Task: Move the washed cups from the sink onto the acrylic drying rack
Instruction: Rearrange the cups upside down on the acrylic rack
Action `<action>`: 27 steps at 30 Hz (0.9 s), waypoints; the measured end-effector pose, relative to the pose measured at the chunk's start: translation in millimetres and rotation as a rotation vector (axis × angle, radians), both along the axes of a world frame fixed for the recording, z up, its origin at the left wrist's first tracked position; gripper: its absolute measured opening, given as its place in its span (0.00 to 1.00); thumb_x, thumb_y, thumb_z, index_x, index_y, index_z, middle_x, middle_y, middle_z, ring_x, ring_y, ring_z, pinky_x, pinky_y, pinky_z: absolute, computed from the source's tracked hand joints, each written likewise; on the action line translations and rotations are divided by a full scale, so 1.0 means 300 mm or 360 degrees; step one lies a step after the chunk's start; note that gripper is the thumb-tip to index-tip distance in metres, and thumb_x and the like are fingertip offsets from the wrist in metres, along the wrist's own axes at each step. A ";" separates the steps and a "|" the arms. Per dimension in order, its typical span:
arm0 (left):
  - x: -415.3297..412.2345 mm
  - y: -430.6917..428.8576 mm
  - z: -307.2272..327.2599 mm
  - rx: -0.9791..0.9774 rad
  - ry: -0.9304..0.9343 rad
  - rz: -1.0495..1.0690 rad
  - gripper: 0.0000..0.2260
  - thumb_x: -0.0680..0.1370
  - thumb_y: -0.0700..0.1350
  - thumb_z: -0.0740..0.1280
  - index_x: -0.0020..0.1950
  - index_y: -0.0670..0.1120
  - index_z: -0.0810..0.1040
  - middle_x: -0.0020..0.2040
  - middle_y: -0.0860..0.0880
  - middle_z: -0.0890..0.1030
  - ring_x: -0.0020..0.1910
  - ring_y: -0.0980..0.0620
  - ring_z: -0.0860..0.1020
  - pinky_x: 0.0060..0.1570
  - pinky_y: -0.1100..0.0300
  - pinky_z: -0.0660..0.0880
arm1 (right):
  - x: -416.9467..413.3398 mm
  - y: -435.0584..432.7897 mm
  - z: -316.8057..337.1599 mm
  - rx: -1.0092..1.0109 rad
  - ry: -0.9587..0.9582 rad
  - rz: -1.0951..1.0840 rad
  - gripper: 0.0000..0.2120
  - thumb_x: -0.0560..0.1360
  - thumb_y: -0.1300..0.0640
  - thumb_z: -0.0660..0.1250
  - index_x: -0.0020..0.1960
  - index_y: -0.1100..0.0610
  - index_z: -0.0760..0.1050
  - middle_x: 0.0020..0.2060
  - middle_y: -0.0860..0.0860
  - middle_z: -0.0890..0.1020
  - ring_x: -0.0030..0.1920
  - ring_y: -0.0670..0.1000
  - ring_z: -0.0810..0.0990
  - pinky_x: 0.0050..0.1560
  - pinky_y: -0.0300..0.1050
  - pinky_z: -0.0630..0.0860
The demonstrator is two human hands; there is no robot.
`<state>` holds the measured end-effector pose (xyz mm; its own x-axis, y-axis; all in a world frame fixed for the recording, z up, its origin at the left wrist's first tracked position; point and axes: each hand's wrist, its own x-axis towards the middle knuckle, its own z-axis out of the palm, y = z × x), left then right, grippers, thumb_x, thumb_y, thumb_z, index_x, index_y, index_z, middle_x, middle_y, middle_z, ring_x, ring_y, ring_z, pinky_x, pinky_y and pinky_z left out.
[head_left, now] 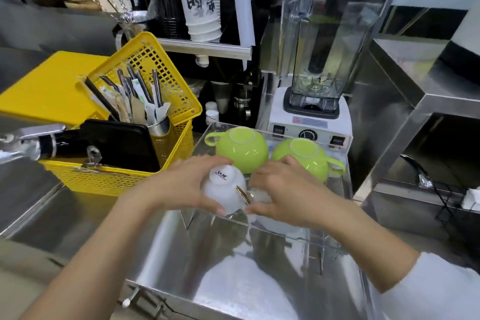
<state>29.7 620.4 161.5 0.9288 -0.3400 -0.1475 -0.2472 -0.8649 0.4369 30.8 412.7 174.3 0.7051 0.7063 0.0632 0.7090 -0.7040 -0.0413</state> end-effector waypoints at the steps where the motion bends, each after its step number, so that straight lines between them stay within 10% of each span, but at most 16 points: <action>1: -0.002 0.002 -0.005 -0.0011 -0.0048 0.0039 0.39 0.62 0.57 0.76 0.70 0.60 0.62 0.67 0.58 0.68 0.66 0.55 0.64 0.67 0.57 0.58 | 0.002 0.016 -0.008 -0.0050 -0.0020 0.0012 0.19 0.73 0.41 0.61 0.53 0.54 0.75 0.51 0.50 0.78 0.57 0.52 0.72 0.56 0.49 0.59; 15: -0.009 0.048 -0.023 0.0071 -0.0242 0.0282 0.35 0.58 0.67 0.69 0.62 0.59 0.66 0.58 0.56 0.73 0.60 0.53 0.69 0.59 0.55 0.59 | 0.049 0.096 -0.018 0.0026 -0.0016 -0.0124 0.10 0.76 0.51 0.61 0.46 0.56 0.76 0.45 0.57 0.81 0.46 0.61 0.77 0.37 0.46 0.62; 20: -0.026 0.048 0.004 0.0175 -0.0190 0.0224 0.53 0.50 0.80 0.56 0.71 0.58 0.57 0.68 0.54 0.67 0.69 0.52 0.62 0.66 0.52 0.55 | 0.062 0.077 -0.017 0.0344 0.0066 -0.0236 0.13 0.74 0.46 0.62 0.51 0.54 0.77 0.47 0.55 0.82 0.49 0.60 0.78 0.41 0.48 0.70; 27: 0.040 0.012 0.124 -0.0277 -0.0497 0.0349 0.30 0.72 0.60 0.66 0.70 0.52 0.64 0.69 0.52 0.70 0.65 0.53 0.69 0.58 0.57 0.66 | 0.176 -0.023 0.047 0.0651 0.0252 -0.0564 0.17 0.71 0.50 0.69 0.57 0.55 0.76 0.54 0.52 0.80 0.55 0.54 0.77 0.54 0.48 0.73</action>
<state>41.7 623.9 198.5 0.9730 -0.1241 0.1947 -0.2090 -0.8318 0.5143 83.8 405.7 188.3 0.9178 0.3650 0.1565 0.3953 -0.8022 -0.4474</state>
